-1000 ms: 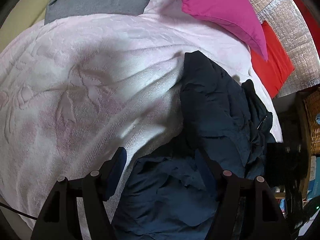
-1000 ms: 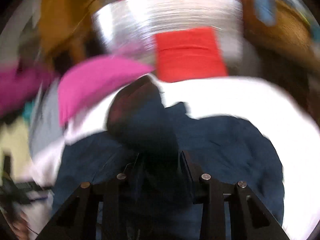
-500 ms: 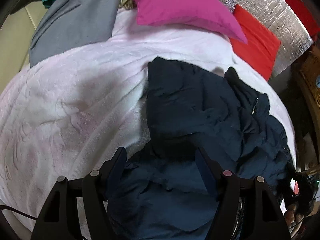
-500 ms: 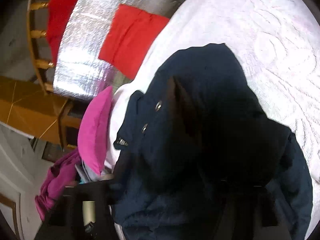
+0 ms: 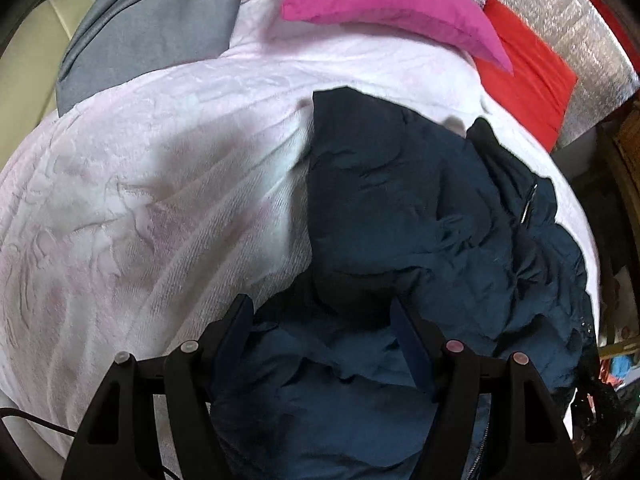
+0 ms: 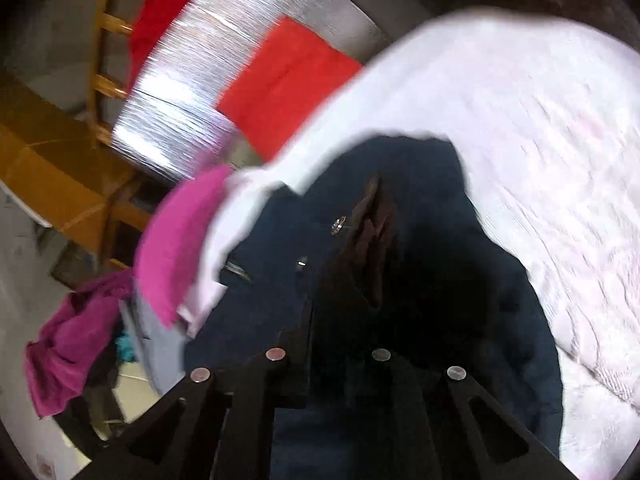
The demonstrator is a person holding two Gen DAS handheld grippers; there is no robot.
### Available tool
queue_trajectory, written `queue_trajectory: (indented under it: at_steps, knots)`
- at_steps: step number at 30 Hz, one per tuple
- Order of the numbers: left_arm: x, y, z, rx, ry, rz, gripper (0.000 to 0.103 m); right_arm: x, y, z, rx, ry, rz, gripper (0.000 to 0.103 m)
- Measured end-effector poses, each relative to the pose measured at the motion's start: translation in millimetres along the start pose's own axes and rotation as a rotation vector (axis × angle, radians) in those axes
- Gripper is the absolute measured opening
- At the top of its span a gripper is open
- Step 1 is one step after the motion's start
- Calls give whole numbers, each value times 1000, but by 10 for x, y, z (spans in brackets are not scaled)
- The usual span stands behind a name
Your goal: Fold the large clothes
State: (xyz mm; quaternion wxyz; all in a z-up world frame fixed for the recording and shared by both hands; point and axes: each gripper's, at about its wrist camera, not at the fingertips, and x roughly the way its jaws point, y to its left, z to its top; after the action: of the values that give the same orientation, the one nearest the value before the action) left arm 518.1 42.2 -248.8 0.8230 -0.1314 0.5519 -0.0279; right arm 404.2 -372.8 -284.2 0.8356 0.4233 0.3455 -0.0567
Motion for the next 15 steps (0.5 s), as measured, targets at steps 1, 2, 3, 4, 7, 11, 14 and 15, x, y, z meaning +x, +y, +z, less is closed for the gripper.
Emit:
queue_trajectory:
  at_steps: [1, 2, 3, 4, 7, 11, 14, 15]
  knots:
    - [1, -12, -6, 1, 2, 0, 72, 22, -39, -26, 4, 11, 0, 15]
    - [-1, -7, -10, 2, 3, -1, 71, 5, -54, -35, 7, 10, 2, 16]
    - [-4, -1, -10, 0, 2, -4, 72, -36, -54, -43, 5, 8, 9, 16]
    - [-14, 14, -14, -4, 0, -8, 71, -81, -35, -47, -6, 9, 18, 18]
    - [-48, 18, 4, -9, -15, -23, 71, -292, 21, -43, -65, -20, 11, 25]
    - [-216, 46, 23, -8, -71, -53, 72, -632, -41, 44, -67, -127, 3, 73]
    - [-257, 89, 65, -29, -95, -73, 71, -700, -118, 228, -44, -161, -33, 77]
    - [-250, 113, 77, -43, -94, -87, 71, -669, -130, 268, -42, -151, -37, 77]
